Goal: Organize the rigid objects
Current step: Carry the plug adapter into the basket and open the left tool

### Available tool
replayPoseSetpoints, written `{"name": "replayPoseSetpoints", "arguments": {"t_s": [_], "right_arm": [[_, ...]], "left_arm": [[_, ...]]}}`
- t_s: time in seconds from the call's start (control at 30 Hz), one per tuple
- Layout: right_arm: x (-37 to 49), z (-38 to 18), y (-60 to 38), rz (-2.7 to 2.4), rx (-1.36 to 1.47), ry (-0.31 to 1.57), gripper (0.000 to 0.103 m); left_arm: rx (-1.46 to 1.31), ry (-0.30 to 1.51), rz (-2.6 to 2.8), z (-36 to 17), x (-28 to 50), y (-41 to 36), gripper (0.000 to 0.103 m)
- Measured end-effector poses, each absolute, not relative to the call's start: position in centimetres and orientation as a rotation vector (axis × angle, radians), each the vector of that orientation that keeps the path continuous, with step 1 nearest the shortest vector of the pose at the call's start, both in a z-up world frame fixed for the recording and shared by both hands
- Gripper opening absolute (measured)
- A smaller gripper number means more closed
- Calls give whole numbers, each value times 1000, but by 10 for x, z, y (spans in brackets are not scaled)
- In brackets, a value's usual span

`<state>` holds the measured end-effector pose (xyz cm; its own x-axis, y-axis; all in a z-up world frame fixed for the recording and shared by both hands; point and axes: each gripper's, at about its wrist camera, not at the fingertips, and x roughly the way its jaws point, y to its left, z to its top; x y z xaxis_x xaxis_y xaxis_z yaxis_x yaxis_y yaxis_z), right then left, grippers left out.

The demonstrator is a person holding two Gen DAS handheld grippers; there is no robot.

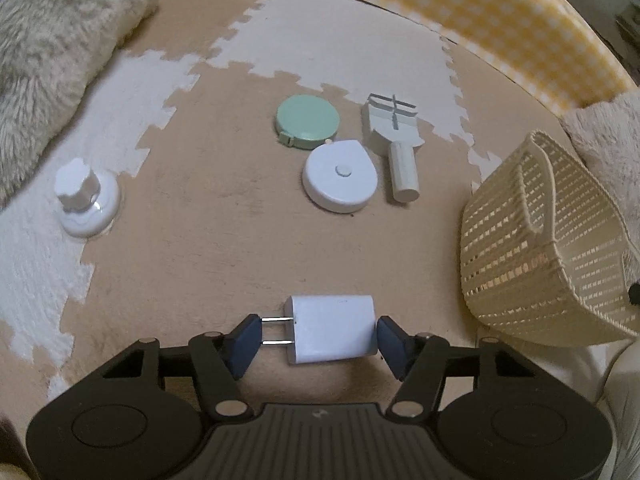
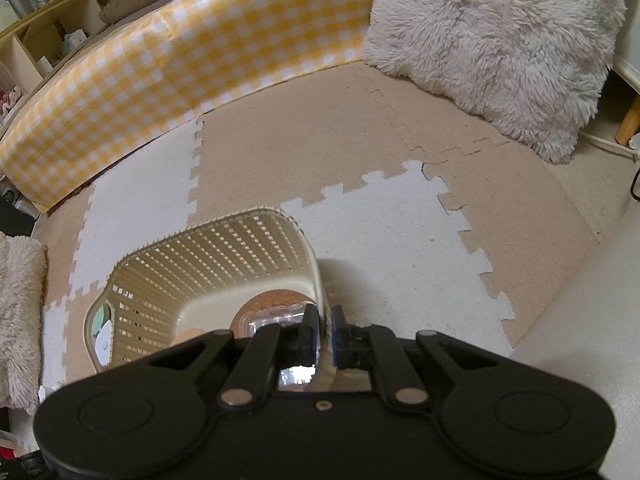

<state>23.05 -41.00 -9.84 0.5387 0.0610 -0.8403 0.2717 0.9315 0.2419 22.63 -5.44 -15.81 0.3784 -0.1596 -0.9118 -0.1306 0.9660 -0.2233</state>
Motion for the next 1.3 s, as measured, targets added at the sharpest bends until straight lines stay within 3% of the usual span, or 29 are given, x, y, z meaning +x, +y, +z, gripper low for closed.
{"name": "replayPoseSetpoints", "arguments": {"t_s": [0.3, 0.83, 1.3], "right_arm": [[230, -99, -409, -116, 361, 997, 5], [230, -96, -406, -115, 345, 991, 4], [231, -96, -406, -116, 334, 992, 4]], "left_arm": [[-281, 1122, -61, -139, 225, -57, 63], [-218, 846, -373, -51, 225, -111, 63], [-184, 985, -427, -88, 248, -167, 63]]}}
